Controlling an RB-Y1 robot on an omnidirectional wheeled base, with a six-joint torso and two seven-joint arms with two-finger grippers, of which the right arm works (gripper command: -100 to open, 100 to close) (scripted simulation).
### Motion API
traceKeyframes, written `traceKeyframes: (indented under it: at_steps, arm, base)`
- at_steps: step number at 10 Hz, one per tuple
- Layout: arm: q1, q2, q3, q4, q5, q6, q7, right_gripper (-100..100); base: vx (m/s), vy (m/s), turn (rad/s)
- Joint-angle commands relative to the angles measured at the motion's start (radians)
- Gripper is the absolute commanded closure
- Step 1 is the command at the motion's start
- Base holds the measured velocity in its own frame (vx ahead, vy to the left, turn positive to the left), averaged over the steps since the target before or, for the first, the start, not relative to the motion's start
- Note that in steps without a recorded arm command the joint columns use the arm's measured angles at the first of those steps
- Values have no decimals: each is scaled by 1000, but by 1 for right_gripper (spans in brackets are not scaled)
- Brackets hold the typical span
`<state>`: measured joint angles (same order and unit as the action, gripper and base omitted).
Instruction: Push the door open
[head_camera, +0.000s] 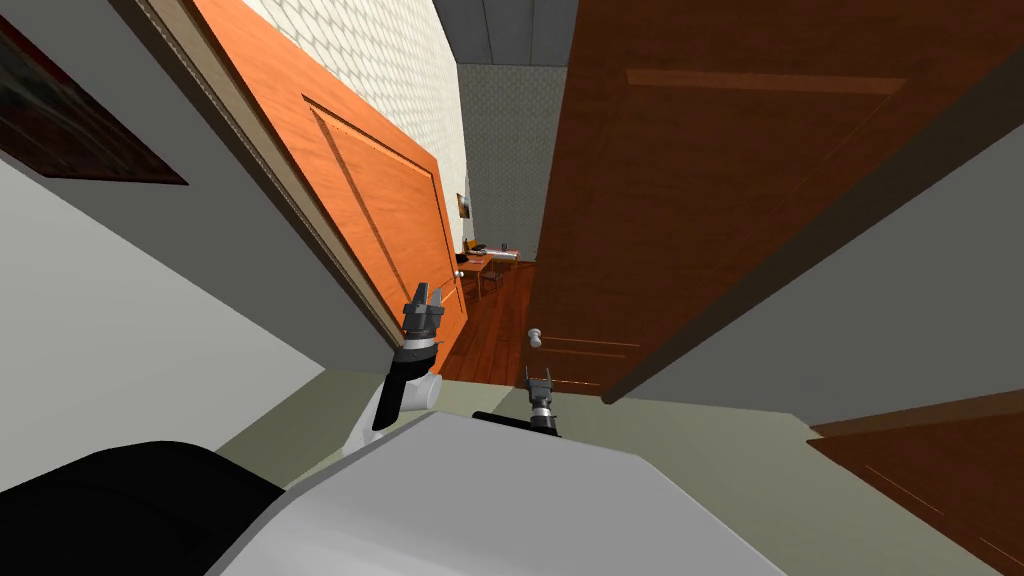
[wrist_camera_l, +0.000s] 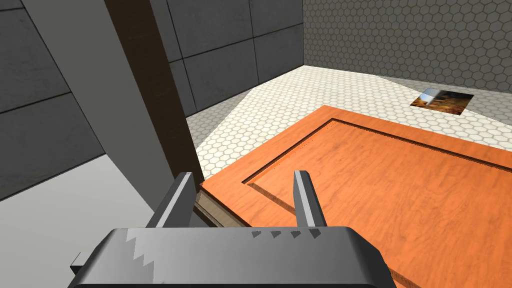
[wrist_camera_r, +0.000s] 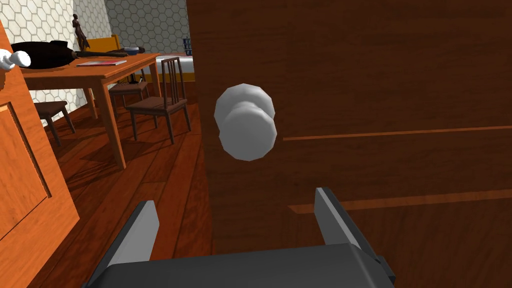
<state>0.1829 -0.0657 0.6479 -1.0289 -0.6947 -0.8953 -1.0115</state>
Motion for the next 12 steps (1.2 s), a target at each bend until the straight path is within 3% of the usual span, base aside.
traceKeyframes:
  at_steps: [1, 6, 11, 12]
  arm:
    - [0, 0, 0, 0, 0, 0, 0, -100]
    - [-11, -14, -9, 22, -8, -12, -23, -100]
    - [-16, -15, -15, 32, -12, -18, -34, -100]
    - [-16, -15, -15, 32, -12, -18, -34, 100]
  base:
    - [-7, -68, 17]
    - [169, 8, 27]
    - [157, 9, 21]
    - [-11, 2, -1]
